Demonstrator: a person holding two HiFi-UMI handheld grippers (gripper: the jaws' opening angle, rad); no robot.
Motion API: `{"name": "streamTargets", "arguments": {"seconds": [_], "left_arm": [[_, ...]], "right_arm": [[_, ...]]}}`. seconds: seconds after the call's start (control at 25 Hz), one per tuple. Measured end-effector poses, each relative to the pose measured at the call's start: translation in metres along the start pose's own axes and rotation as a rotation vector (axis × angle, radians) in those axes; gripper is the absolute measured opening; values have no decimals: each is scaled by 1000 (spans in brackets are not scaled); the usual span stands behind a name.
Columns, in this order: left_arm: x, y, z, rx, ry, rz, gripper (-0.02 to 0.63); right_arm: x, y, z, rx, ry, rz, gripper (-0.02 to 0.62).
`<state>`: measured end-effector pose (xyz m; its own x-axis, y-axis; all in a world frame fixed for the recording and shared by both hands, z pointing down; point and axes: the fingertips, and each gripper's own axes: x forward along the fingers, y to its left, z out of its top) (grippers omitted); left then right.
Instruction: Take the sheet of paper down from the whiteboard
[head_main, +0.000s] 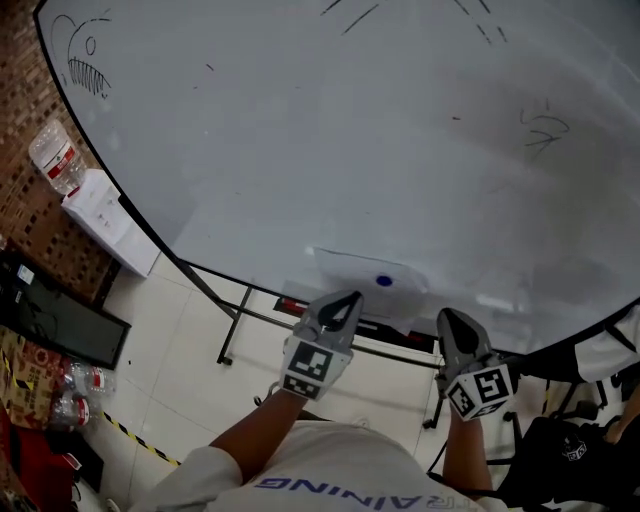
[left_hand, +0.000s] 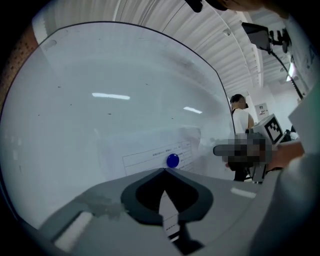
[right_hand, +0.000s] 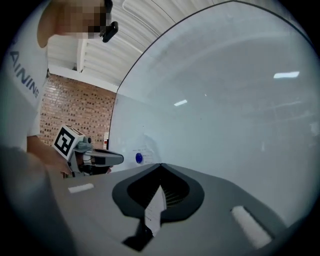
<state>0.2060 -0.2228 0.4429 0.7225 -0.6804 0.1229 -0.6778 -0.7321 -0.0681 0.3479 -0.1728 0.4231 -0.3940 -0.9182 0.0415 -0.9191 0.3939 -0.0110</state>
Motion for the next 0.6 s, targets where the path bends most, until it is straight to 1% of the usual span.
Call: {"name": "streamTargets", "arguments": {"seconds": [0.16,0.32,0.4,0.52,0.6], "left_arm": [[9,-11,5,21,0,24,2],[16,-10,9,39,11,53,3],[20,-12,12,61,11,53,53],[26,-17,16,85,14,45,81],[31,-20,17,101,23,48,106]], "right_arm": [[2,-6,1,-1,-9,40,6],[6,-3,3,-5,-13,70,6],[8,0,4,-9,-15,81,6],[13,4,4,-26,-12,93,6],[14,7,2,-20,-11,98,6]]}}
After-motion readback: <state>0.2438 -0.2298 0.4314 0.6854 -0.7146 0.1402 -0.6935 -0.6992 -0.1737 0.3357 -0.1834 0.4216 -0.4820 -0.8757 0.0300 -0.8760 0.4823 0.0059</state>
